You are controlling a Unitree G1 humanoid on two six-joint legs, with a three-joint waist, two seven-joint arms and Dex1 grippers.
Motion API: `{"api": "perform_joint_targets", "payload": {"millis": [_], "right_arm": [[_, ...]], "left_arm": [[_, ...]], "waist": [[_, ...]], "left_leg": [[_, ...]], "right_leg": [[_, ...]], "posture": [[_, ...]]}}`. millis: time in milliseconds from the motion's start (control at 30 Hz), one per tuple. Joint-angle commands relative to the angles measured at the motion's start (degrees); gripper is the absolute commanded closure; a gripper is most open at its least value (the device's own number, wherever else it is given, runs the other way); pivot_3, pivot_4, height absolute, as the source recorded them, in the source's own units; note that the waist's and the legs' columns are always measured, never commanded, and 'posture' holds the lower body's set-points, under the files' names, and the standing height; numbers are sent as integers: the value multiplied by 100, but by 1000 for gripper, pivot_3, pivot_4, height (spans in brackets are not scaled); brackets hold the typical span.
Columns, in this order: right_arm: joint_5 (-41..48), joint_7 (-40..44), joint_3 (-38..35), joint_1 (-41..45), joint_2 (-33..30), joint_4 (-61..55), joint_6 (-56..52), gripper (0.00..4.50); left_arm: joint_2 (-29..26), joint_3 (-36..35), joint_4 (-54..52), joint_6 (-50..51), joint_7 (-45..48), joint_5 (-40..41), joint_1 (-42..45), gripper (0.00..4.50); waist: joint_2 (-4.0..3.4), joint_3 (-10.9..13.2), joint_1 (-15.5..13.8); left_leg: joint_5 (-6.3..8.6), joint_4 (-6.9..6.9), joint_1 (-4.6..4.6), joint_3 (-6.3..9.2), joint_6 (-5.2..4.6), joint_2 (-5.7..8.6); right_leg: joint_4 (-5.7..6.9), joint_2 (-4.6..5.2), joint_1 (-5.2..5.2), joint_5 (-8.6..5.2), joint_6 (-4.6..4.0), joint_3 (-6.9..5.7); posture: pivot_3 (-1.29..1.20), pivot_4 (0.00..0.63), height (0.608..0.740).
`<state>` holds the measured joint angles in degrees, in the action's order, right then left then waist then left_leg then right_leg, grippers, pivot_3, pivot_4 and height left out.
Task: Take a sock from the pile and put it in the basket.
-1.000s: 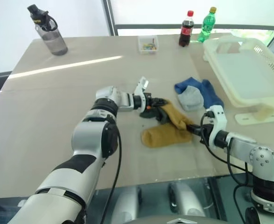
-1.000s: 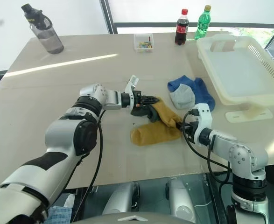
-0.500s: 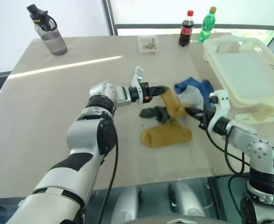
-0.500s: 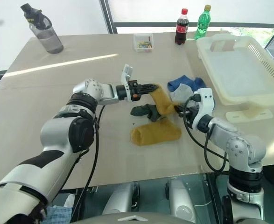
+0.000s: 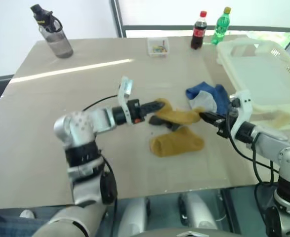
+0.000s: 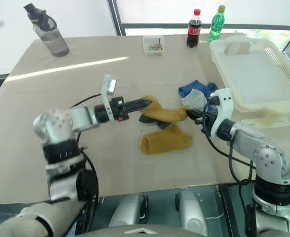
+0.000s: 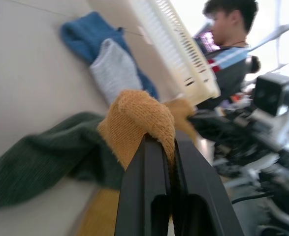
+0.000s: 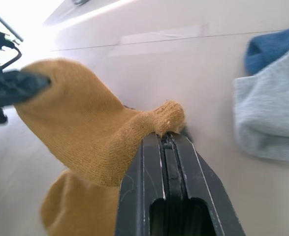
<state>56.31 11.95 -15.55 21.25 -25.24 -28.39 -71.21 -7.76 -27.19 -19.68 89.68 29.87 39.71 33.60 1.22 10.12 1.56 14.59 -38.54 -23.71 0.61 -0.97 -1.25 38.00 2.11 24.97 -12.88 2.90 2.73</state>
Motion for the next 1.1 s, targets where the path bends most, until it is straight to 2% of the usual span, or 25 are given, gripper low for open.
{"api": "perform_joint_targets", "payload": {"millis": [33, 167, 300, 433, 733, 900, 1100], "right_arm": [[278, 119, -12, 117, -167, -130, -92, 4500], [389, 192, 150, 237, -270, -50, -184, 4500], [610, 211, 177, 319, -346, -28, -344, 4500], [845, 151, 127, 302, -481, -26, -500, 4500], [1139, -71, 45, -66, -744, -68, -682, 4500], [1159, -251, 89, -215, -743, -12, -720, 4500], [442, -431, 498, 161, -410, 604, -304, 4500]], "left_arm": [[323, -187, -1348, -130, -518, 175, -400, 4425], [805, 50, -2625, -676, -895, 338, -1366, 4425], [568, 267, -2577, -1190, -560, 488, -2410, 4425], [965, 85, -2721, -963, -1076, 956, -2728, 4425], [766, 549, -2779, -1223, -1533, 1257, -3685, 4425], [605, 841, -2644, -1630, -1657, 1226, -3843, 4425], [334, 1246, -1902, -2408, -1833, 694, -3193, 4425]], "waist": [[0, 0, -25], [-1, -1, -49], [-1, -2, -59], [1, -2, -87], [2, -3, -71], [3, -4, -75], [3, -4, -68]], "left_leg": [[0, -6, 1, 0, 0, 2], [0, -14, 11, -21, -1, 6], [0, -15, 11, -26, -1, 6], [1, -24, 4, -21, -2, 3], [2, -41, 2, -19, -3, 3], [2, -41, 3, -17, -3, 3], [2, -42, 6, -21, -3, 4]], "right_leg": [[0, 0, -5, 1, 1, -1], [-9, -11, -22, 0, 1, -6], [-8, -13, -22, 0, 0, -7], [-10, -17, -23, -1, 0, -12], [-12, -17, -29, -2, 1, -15], [-12, -18, -29, -2, 0, -16], [-12, -20, -30, -2, 0, -14]], "posture": [[0, 150, 740], [0, 150, 740], [0, 150, 740], [0, 150, 740], [0, 150, 740], [0, 150, 740], [0, 150, 740]]}}
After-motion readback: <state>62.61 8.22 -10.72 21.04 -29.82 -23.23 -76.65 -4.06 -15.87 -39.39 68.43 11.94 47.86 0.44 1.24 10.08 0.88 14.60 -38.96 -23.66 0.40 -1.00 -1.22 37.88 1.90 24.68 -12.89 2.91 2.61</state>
